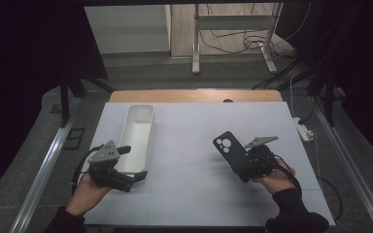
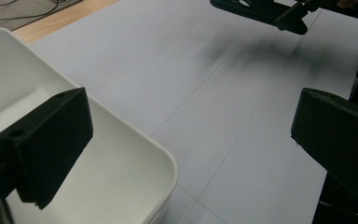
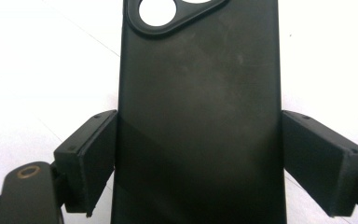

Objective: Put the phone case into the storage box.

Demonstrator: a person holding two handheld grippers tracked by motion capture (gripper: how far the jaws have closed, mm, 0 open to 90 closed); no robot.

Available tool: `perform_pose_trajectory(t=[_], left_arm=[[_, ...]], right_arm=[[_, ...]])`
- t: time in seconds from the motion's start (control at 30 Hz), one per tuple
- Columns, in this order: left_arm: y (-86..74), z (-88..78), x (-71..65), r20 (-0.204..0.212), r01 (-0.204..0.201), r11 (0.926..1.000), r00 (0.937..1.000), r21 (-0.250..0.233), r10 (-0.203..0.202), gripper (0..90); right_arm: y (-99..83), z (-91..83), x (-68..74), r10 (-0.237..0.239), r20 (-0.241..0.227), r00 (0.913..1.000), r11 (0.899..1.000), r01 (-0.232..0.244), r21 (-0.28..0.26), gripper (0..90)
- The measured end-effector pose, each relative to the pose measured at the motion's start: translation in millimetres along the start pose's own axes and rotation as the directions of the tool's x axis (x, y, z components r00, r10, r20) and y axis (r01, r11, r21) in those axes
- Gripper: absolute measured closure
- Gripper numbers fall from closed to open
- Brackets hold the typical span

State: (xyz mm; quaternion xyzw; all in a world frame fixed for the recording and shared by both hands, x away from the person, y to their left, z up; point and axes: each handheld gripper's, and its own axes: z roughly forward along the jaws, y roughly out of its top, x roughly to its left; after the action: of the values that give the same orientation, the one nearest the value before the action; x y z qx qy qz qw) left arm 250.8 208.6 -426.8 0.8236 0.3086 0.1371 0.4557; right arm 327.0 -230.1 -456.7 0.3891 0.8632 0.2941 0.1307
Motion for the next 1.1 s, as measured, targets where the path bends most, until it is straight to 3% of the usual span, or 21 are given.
perform_pose_trajectory(t=[0.47, 0.8, 1.1], left_arm=[[22.3, 19.4, 6.0, 0.067, -0.041, 0.9987, 0.9968, -0.032, 0.043, 0.0], [42.1, 40.0, 10.9, 0.116, -0.073, 0.9964, 0.9903, -0.043, 0.077, 0.0], [46.9, 52.1, 4.2, 0.131, -0.098, 0.9940, 0.9859, -0.048, 0.104, 0.0]], right_arm=[[6.2, -8.9, 9.9, -0.029, -0.062, 0.9977, 0.998, 0.025, -0.064, 14.7], [10.1, -11.6, 20.1, -0.054, -0.109, 0.9926, 0.995, 0.044, -0.094, 14.7], [11.5, -13.3, 28.0, -0.075, -0.151, 0.9856, 0.992, 0.058, -0.116, 14.7]])
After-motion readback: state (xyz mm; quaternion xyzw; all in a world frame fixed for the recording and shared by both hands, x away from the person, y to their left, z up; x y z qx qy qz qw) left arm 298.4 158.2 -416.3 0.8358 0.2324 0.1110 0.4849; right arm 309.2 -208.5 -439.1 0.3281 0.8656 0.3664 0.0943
